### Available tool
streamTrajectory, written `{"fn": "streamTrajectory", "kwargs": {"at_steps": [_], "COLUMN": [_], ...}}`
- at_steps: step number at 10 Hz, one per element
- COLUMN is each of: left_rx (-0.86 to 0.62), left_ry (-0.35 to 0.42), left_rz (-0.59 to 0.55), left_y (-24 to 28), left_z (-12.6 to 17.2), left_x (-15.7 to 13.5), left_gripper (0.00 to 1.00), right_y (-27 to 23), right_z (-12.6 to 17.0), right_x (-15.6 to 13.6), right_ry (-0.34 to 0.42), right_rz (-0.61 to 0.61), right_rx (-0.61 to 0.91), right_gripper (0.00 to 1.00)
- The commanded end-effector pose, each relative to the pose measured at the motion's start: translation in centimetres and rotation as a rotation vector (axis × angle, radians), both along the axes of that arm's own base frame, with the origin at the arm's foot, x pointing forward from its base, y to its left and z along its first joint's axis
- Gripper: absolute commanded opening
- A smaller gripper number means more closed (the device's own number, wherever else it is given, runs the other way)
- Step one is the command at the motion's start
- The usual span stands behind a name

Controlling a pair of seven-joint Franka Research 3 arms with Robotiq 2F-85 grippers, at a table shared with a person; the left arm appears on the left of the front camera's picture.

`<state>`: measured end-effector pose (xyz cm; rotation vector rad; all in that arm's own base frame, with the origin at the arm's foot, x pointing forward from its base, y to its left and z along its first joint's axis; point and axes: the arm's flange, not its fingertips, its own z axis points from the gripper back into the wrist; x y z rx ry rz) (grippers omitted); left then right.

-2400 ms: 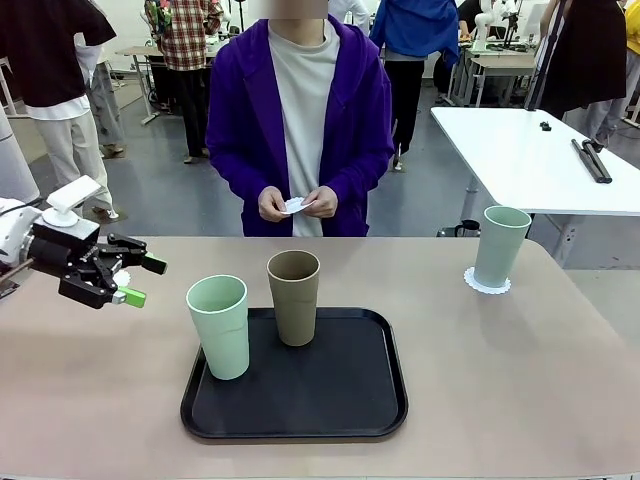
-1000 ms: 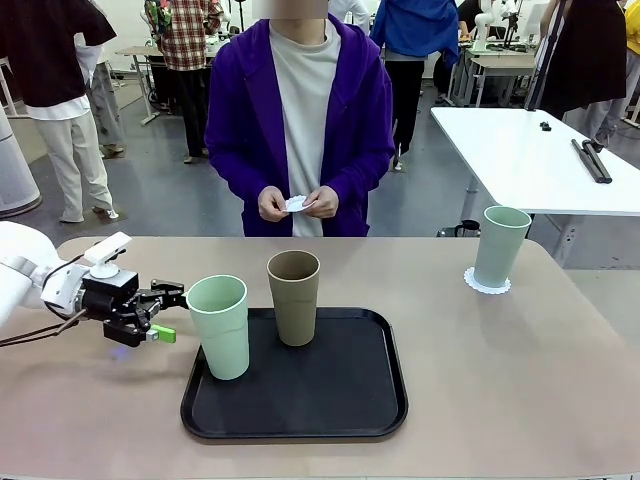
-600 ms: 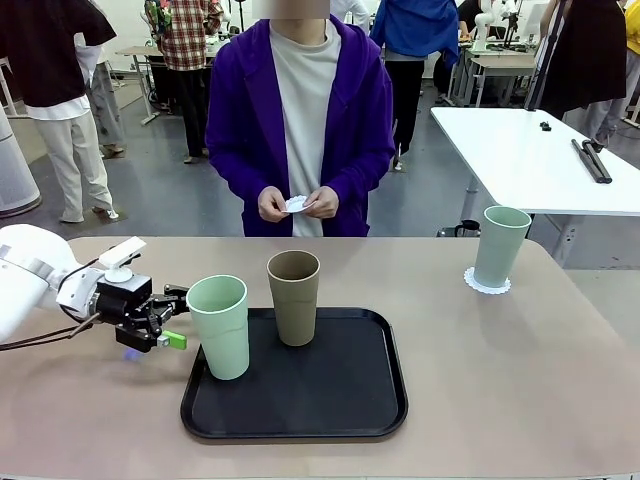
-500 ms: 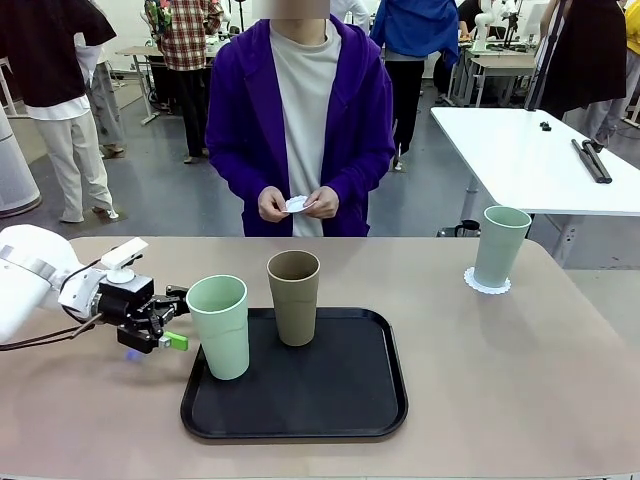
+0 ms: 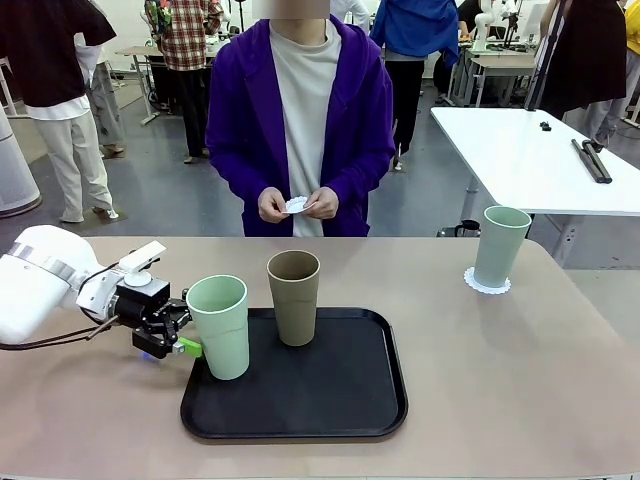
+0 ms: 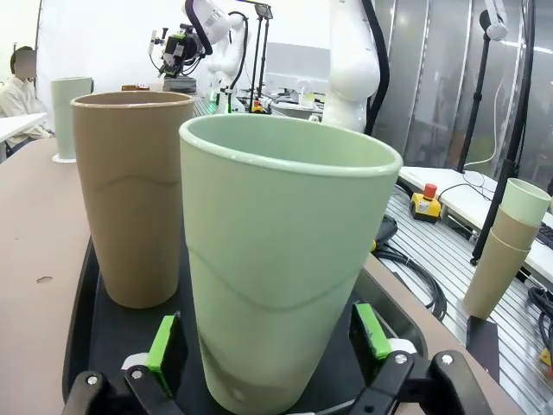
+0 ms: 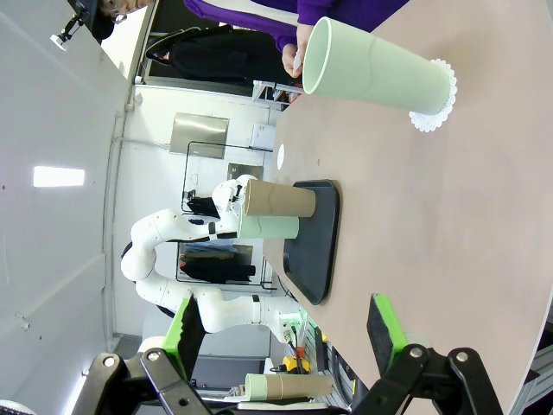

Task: Place coasters on the table and set cups on them.
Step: Take one Reusable plastic cup from the Flat Tray and place it on a coaster set by the human.

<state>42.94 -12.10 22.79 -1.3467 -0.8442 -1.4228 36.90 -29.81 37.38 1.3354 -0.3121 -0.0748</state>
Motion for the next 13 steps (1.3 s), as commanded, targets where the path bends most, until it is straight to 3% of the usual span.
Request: {"fn": "streamTrajectory", "kwargs": {"at_steps": [1,11,12,13], "left_rx": [0.003,-0.002,-0.008,-0.011], "left_ry": [-0.020,-0.038,-0.042,-0.049], "left_rz": [0.021,-0.066,-0.067,-0.069], "left_y": [-1.1,-4.5,-4.5,-4.6], "left_z": [-0.3,-0.9,-1.0,-1.0], "left_x": [0.4,-0.5,-0.4,-0.4], "left_gripper": [1.00,1.00,0.93,0.40], "right_y": [0.1,0.1,0.1,0.1], "right_z": [0.1,0.1,0.1,0.1], "right_x": [0.0,0.0,0.0,0.0], "right_ry": [-0.005,-0.005,-0.005,-0.005], "right_rz": [-0.002,-0.002,-0.002,-0.002], "right_rx": [0.011,0.011,0.011,0.011], "right_gripper": [1.00,1.00,1.00,1.00]}}
